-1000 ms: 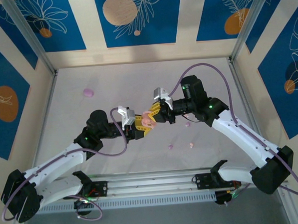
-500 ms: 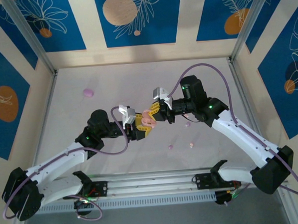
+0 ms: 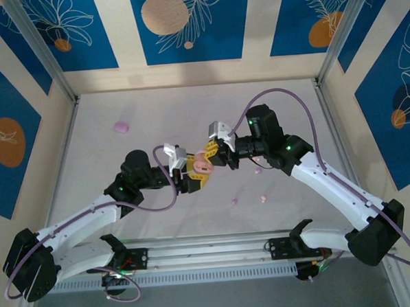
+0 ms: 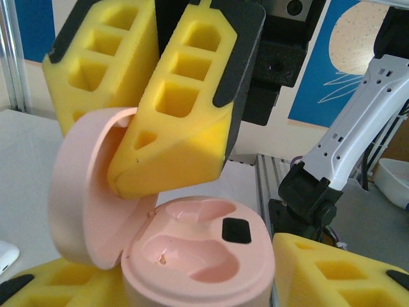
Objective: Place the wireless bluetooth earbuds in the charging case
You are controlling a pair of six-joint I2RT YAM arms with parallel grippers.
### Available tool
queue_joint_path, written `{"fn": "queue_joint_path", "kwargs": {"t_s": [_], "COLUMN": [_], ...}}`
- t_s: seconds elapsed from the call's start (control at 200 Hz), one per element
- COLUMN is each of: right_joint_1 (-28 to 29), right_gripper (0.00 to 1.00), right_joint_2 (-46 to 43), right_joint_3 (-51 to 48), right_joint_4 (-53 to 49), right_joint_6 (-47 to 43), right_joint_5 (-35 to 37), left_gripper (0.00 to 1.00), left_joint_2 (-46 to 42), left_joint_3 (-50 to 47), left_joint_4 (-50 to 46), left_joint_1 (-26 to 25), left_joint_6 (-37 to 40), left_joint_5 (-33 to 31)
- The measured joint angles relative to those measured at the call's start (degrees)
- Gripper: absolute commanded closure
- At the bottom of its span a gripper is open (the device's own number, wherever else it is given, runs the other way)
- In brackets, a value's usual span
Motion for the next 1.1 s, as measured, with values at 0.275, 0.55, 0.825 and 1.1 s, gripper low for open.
{"fn": "queue_joint_path", "kwargs": {"t_s": [0.275, 0.55, 0.825, 1.1], "right_joint_1": [0.1, 0.8, 1.0, 1.1], "right_gripper": [0.81, 0.81, 0.81, 0.81], "right_joint_2": [-0.9, -1.9, -1.9, -2.2], "right_joint_3": [-0.8, -1.7, -1.7, -1.7], "right_joint_4": [0.9, 1.0, 1.1, 1.1], "right_joint_6": [-0.8, -1.9, -2.1, -1.9], "right_joint_5": [0.2, 1.1, 1.6, 1.7], "left_gripper": [0.58, 0.52, 0.48, 0.46], "left_joint_2": [0.0, 0.0, 0.0, 0.0], "left_joint_3": [0.0, 0.0, 0.0, 0.0], "left_joint_4": [-0.3, -0.5, -0.5, -0.9], "left_joint_1": [-0.1, -0.1, -0.1, -0.2], "left_joint_6": [0.0, -0.5, -0.9, -0.4], "left_joint_5": [-0.7, -1.3, -1.3, -1.2]}}
